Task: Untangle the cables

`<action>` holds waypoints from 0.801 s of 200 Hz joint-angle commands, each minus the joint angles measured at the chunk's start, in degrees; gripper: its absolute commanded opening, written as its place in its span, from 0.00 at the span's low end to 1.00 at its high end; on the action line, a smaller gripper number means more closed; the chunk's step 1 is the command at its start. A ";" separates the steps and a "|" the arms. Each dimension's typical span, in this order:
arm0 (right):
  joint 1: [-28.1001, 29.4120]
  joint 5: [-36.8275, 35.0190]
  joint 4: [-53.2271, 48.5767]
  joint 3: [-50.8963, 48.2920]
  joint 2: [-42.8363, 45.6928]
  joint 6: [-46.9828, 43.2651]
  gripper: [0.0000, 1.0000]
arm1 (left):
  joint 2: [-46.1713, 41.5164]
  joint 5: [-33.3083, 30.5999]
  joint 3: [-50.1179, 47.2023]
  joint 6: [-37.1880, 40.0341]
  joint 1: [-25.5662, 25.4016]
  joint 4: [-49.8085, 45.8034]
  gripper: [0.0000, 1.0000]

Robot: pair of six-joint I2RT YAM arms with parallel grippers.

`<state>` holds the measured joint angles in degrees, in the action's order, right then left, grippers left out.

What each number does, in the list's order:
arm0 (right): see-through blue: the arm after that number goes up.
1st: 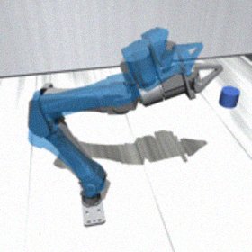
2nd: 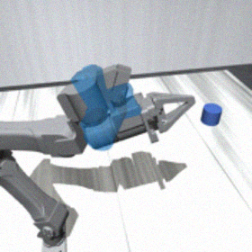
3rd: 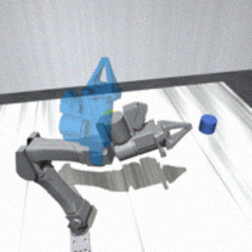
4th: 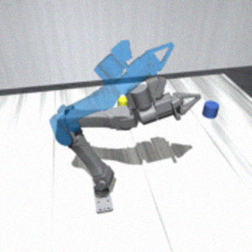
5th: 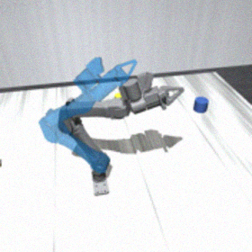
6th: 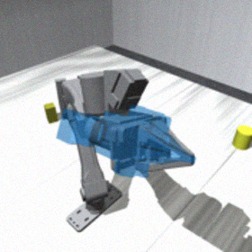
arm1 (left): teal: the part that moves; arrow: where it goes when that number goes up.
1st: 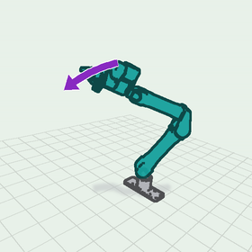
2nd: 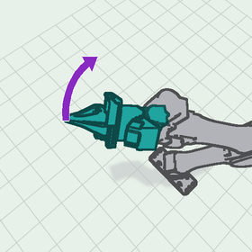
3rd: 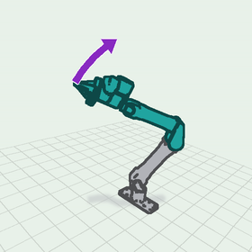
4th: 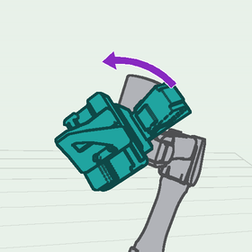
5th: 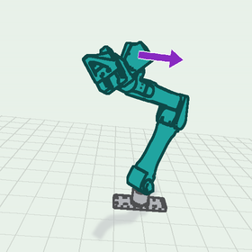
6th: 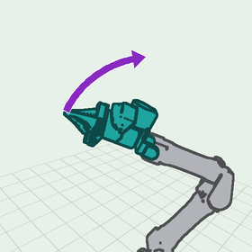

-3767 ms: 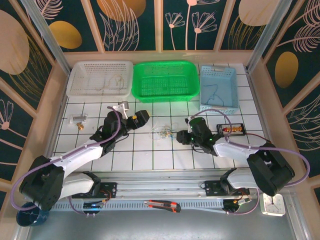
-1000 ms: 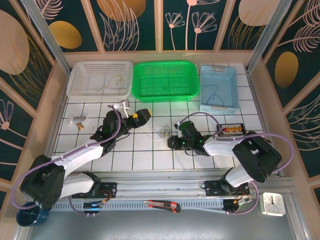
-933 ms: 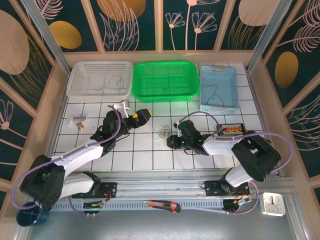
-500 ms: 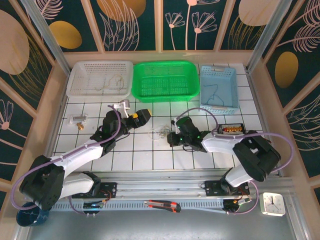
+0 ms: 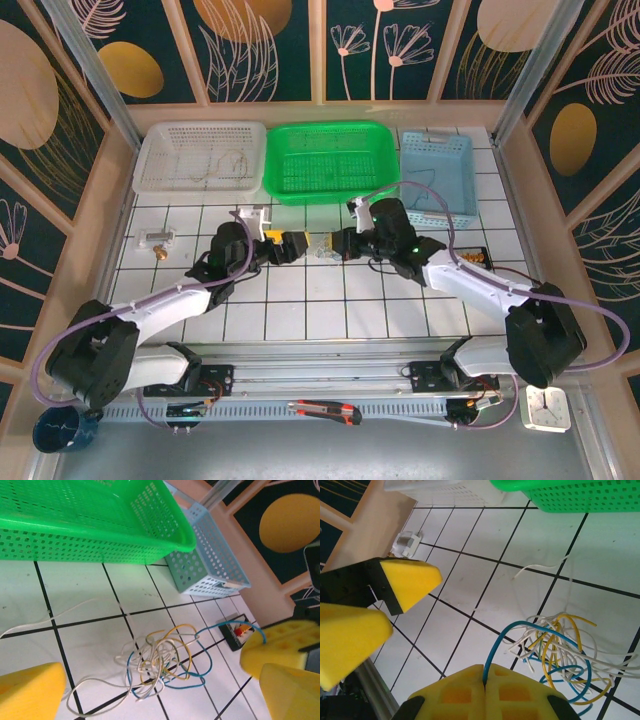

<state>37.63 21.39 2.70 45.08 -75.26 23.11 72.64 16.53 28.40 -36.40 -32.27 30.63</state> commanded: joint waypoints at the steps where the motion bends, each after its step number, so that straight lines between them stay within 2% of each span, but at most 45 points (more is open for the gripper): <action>1: -1.07 4.79 1.64 1.42 1.67 1.80 0.00 | 1.02 1.23 -0.37 3.96 -0.55 3.64 0.99; 63: -0.92 9.49 6.38 2.99 2.14 6.26 0.00 | 5.59 1.37 0.56 7.11 -2.70 6.57 0.99; 149: 1.74 10.38 11.21 4.21 2.71 10.42 0.00 | 16.12 0.97 5.28 7.57 -6.60 14.36 0.99; 160: 1.88 10.69 11.82 4.53 2.90 11.04 0.00 | 17.65 0.56 5.93 7.50 -7.05 14.52 0.96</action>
<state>38.83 30.39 10.61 46.96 -74.13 32.14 87.66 16.71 31.83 -30.02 -38.15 40.51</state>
